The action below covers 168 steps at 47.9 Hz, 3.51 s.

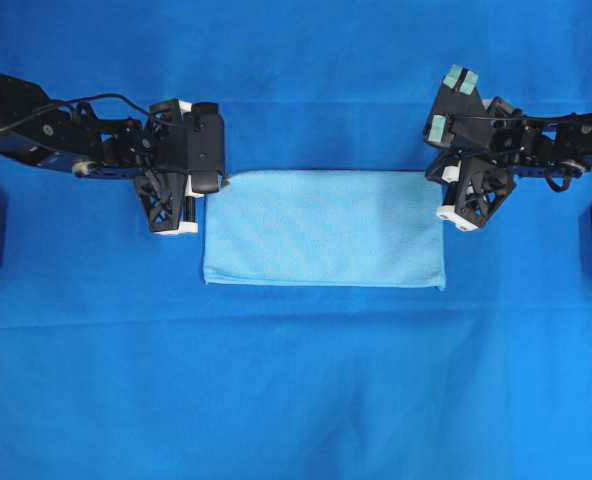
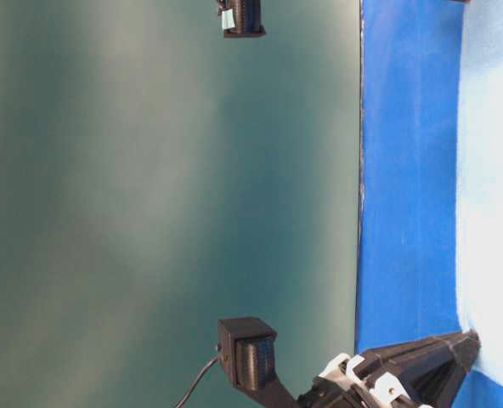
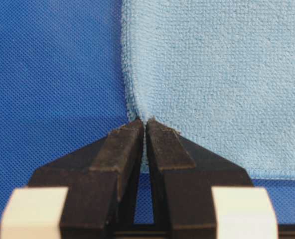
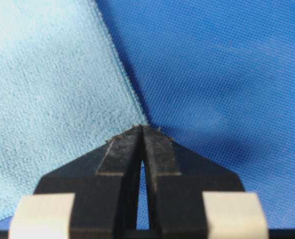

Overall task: Fold the light blue towel.
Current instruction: 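Grasp both ends of the folded strip and lift it, then swing the strip to vertical, right gripper far, left gripper near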

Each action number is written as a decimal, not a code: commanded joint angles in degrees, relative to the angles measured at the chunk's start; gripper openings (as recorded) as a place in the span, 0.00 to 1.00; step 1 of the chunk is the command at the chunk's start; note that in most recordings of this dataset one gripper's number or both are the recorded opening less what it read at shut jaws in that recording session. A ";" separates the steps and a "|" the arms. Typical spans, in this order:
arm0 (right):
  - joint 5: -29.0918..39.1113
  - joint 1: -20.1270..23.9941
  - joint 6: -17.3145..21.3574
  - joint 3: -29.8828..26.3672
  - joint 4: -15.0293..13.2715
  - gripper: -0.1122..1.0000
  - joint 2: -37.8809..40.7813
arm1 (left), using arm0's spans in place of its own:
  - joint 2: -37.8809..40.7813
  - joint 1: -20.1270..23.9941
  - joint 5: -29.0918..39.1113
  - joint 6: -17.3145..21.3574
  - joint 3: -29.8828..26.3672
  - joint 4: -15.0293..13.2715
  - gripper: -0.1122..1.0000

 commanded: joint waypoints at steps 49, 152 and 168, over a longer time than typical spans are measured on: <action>22.41 2.11 -0.35 -6.94 -0.53 0.10 -29.36 | -26.46 -4.39 17.67 -0.79 -8.44 0.00 0.12; 6.42 -17.14 -1.23 -16.79 -17.40 0.10 -14.77 | 12.57 -21.62 -6.77 6.68 -42.54 0.00 0.12; 8.88 -17.31 -1.49 -13.89 -17.40 0.10 -15.82 | 15.12 -21.62 -6.77 1.85 -43.86 0.00 0.12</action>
